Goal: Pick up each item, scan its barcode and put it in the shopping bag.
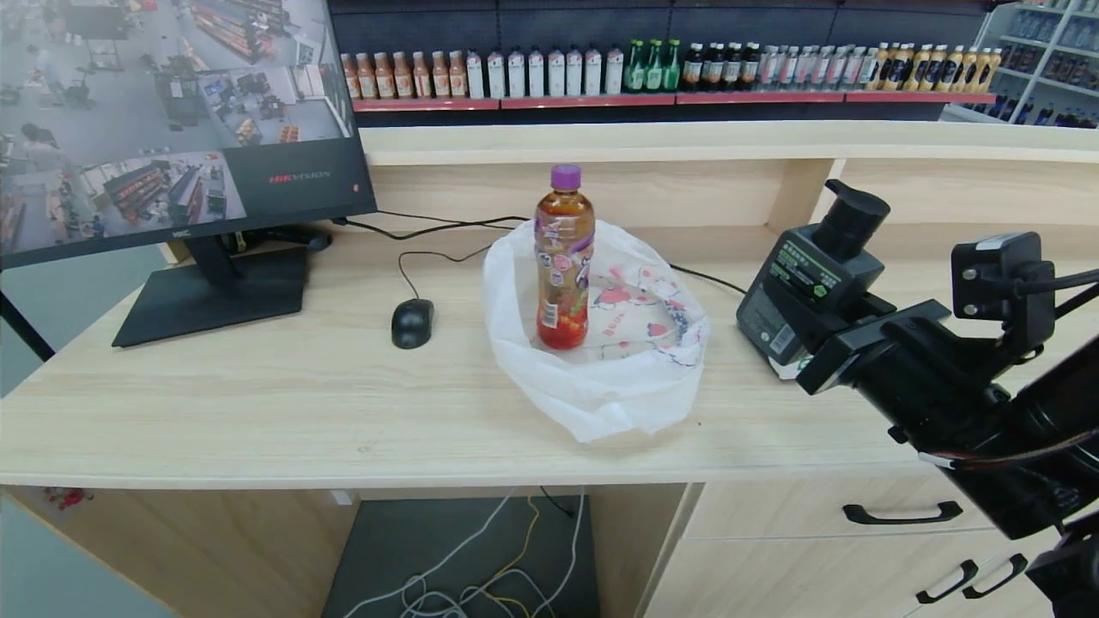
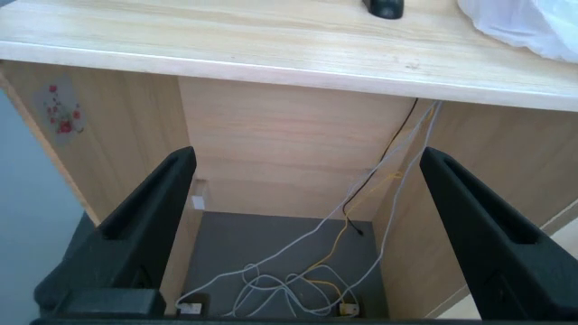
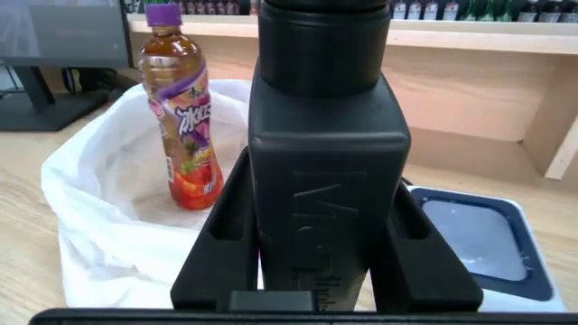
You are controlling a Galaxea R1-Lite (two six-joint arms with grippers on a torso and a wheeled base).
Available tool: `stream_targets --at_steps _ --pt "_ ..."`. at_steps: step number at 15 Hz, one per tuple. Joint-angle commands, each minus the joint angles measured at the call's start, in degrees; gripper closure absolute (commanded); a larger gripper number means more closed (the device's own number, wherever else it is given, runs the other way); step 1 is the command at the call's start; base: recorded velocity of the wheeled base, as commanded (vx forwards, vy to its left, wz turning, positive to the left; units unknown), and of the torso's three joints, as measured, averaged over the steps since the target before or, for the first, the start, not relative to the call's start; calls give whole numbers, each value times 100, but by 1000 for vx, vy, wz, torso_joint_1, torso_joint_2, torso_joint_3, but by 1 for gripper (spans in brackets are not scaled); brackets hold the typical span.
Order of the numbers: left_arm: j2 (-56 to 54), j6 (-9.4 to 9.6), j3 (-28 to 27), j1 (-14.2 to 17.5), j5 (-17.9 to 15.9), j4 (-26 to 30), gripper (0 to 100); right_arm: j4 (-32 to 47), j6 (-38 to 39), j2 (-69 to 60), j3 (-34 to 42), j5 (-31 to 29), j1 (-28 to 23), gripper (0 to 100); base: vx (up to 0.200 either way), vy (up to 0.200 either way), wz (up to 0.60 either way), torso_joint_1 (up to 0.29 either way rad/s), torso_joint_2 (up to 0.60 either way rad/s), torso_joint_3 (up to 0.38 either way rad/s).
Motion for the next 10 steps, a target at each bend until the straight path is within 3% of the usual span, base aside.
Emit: stream_targets --at_steps 1,2,10 --pt "-2 -2 0 1 2 -2 0 2 -1 125 -106 -2 -24 100 0 200 0 2 2 2" --pt "-2 -2 0 1 2 -2 0 2 -10 195 -194 -2 -33 100 0 200 0 2 2 7" --pt "-2 16 0 1 2 -2 0 2 -36 1162 -959 7 -341 100 0 0 0 0 0 0"
